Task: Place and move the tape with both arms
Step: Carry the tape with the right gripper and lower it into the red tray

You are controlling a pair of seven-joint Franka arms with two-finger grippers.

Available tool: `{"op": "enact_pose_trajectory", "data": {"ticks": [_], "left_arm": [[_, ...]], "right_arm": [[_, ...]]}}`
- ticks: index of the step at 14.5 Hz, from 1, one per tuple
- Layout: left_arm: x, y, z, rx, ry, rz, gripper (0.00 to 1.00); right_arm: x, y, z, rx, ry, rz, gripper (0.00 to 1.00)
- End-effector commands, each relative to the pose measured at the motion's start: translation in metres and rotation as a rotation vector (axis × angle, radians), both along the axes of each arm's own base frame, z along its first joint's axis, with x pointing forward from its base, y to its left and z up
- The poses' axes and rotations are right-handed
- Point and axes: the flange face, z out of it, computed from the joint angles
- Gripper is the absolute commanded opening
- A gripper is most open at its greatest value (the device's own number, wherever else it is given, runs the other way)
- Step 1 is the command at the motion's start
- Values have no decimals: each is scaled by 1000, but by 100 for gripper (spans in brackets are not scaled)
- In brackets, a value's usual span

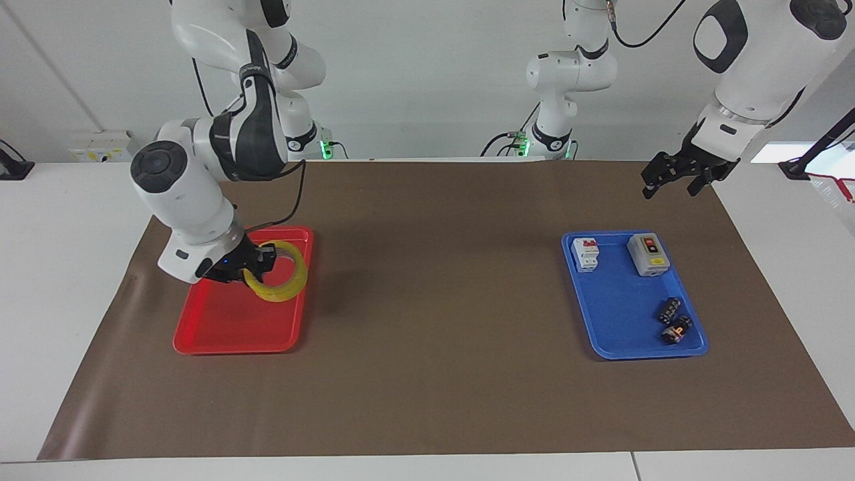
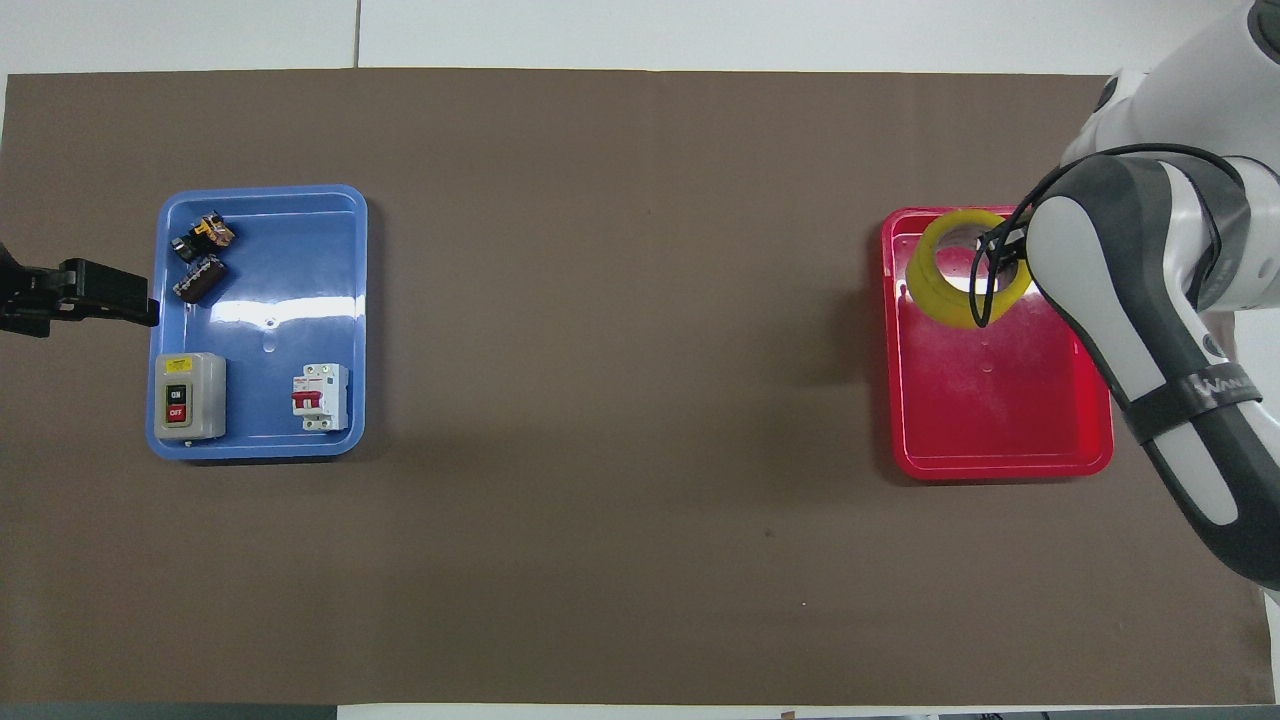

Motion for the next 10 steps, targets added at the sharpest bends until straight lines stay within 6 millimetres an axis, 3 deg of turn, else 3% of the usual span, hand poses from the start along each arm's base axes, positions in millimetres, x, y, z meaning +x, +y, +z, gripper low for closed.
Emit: {"op": "enact_pose_trajectory", "data": {"ticks": [1,3,7,10], "left_arm": [[-6,-2,4,-21,1,-13,100],[-6,-2,4,-21,1,-13,100],[-6,-3,3,-21,3,-16,100],[-6,-3,4,-21,1,-16,100]], "right_arm": [[-40,-32,-28,19,-48,57,0],[-48,-42,-42,16,-85,84,0],[-70,-41,-75,6,-153,84,0],[-74,-43,-85,5,-158,82,0]]}}
